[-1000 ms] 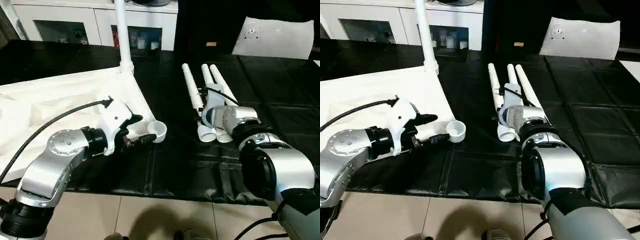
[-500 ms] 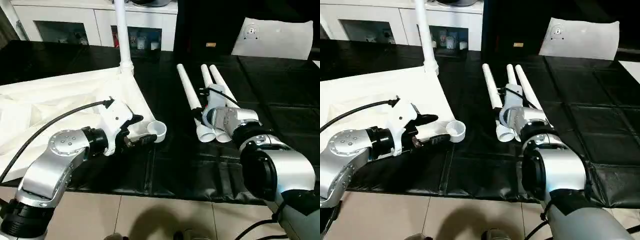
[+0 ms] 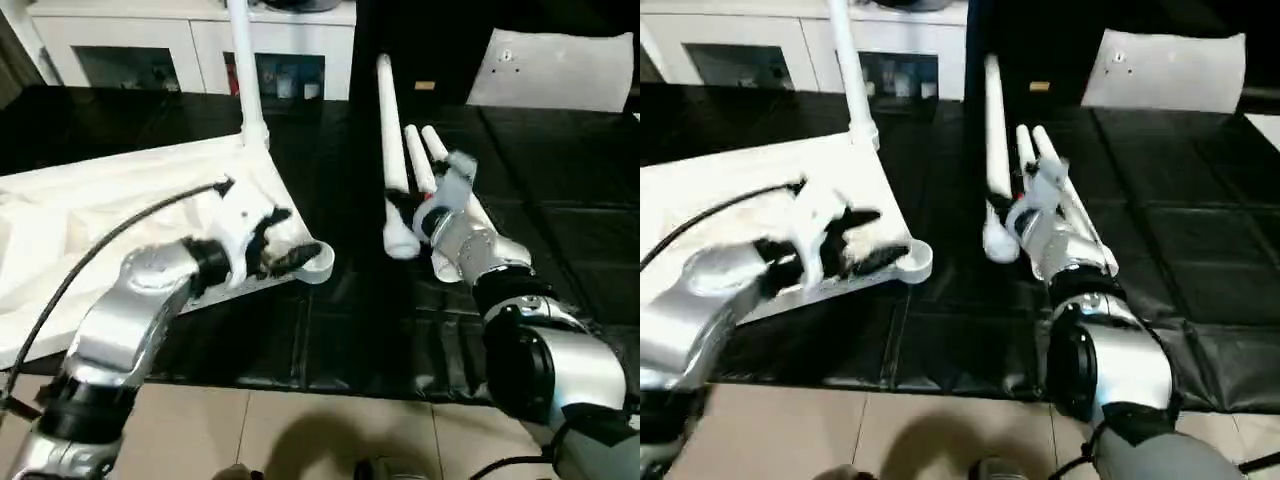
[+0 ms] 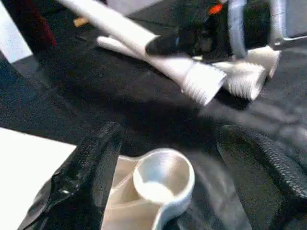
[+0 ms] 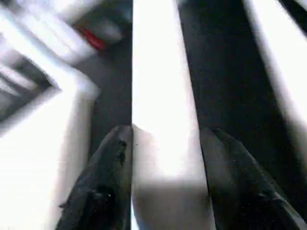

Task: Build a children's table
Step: Pick table leg

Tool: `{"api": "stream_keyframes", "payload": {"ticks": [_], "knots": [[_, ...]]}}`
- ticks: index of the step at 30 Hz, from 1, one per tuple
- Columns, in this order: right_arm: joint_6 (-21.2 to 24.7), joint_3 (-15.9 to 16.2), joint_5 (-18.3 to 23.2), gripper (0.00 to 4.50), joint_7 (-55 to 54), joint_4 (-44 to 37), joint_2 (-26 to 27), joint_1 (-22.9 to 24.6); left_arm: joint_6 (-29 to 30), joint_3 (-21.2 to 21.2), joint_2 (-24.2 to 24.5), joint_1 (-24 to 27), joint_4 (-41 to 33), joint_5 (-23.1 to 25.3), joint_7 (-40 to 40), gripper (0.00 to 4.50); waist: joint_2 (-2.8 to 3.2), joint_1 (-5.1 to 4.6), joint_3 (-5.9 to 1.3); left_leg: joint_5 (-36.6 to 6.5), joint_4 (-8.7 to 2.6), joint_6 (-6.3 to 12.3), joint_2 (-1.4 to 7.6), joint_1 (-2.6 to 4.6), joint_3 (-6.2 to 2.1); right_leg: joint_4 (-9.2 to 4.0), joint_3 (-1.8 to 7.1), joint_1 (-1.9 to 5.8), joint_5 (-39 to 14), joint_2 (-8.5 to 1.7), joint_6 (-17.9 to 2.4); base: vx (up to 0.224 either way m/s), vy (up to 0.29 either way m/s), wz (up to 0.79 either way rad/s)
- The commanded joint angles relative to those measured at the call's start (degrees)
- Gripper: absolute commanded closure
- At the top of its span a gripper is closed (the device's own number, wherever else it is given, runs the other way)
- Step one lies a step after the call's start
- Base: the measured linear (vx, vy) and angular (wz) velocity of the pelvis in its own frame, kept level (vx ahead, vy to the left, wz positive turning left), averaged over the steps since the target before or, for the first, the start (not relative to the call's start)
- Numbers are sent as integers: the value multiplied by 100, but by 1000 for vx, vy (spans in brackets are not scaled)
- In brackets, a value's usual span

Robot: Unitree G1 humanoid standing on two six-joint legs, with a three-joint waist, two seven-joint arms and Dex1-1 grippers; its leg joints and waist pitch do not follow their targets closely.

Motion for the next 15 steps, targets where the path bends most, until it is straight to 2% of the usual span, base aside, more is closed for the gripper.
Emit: {"api": "stream_keyframes", "payload": {"ticks": [1, 2, 3, 4, 5, 6, 7, 8, 9, 10, 11, 13, 15], "knots": [[189, -7, 343, 268, 576, -687, 63, 138, 5, 29, -82, -198, 131, 37, 150, 88, 71, 32, -531, -726, -343, 327, 131, 28, -1, -338, 148, 397, -282, -299, -1591, 0, 0, 0], [405, 76, 571, 268, 925, -1217, 94, 392, 52, 115, -258, -389, 290, -17, 299, 88, 43, 31, -524, -711, -352, 346, 124, 24, 6, -354, 145, 401, -293, -287, -1595, 0, 0, 0], [474, 112, 655, 269, 1045, -1408, 104, 489, 65, 152, -323, -460, 350, -39, 357, 88, 53, 53, -518, -727, -349, 353, 129, 36, 5, -359, 152, 411, -320, -290, -1570, 0, 0, 0], [546, 186, 792, 269, 1240, -1725, 119, 664, 75, 224, -432, -575, 458, -83, 463, 71, 33, 67, -513, -724, -356, 356, 126, 39, 9, -384, 146, 409, -417, -291, -1554, 0, 0, 0], [811, 311, 1124, 269, 1565, -2408, 135, 1050, 185, 483, -730, -858, 697, -302, 718, 61, 25, 86, -493, -756, -360, 335, 117, 47, 18, -414, 153, 417, -535, -280, -1513, 0, 0, 0], [904, 337, 1214, 269, 1649, -2600, 136, 1161, 223, 571, -827, -945, 774, -383, 789, 54, 37, 119, -507, -761, -353, 319, 131, 63, 10, -412, 156, 413, -582, -304, -1510, 0, 0, 0], [1025, 367, 1328, 269, 1747, -2831, 136, 1297, 271, 688, -948, -1052, 864, -499, 868, 54, 16, 123, -505, -755, -369, 282, 126, 46, 2, -418, 146, 418, -699, -299, -1488, 0, 0, 0], [1262, 493, 1569, 269, 1943, -3356, 134, 1646, 432, 981, -1214, -1269, 974, -911, 946, 48, 9, 133, -502, -743, -366, 262, 115, 45, 4, -427, 150, 422, -746, -296, -1458, 0, 0, 0], [1427, 592, 1739, 269, 2082, -3740, 141, 1908, 511, 1173, -1386, -1430, 1053, -1163, 1018, 36, 11, 202, -498, -767, -359, 243, 123, 52, 5, -456, 164, 427, -803, -317, -1442, 0, 0, 0], [1505, 635, 1809, 269, 2144, -3919, 148, 2027, 548, 1253, -1462, -1501, 1095, -1263, 1054, 22, 19, 203, -499, -743, -368, 227, 114, 42, -7, -441, 156, 429, -830, -311, -1432, 0, 0, 0], [1640, 722, 1951, 269, 2266, -4257, 172, 2236, 620, 1376, -1597, -1626, 1179, -1449, 1090, 13, 2, 206, -502, -760, -368, 253, 113, 45, -5, -468, 150, 416, -884, -305, -1394, 0, 0, 0], [1789, 761, 2074, 269, 2335, -4523, 202, 2373, 681, 1476, -1703, -1704, 1240, -1604, 1125, 11, -9, 202, -506, -731, -376, 252, 116, 19, -23, -462, 142, 425, -978, -317, -1343, 0, 0, 0], [1967, 879, 2205, 269, 2412, -4877, 229, 2560, 898, 1654, -1886, -1815, 1317, -1891, 1197, 5, -12, 191, -489, -770, -371, 238, 105, 24, -15, -494, 143, 400, -1182, -314, -1289, 0, 0, 0]]}}
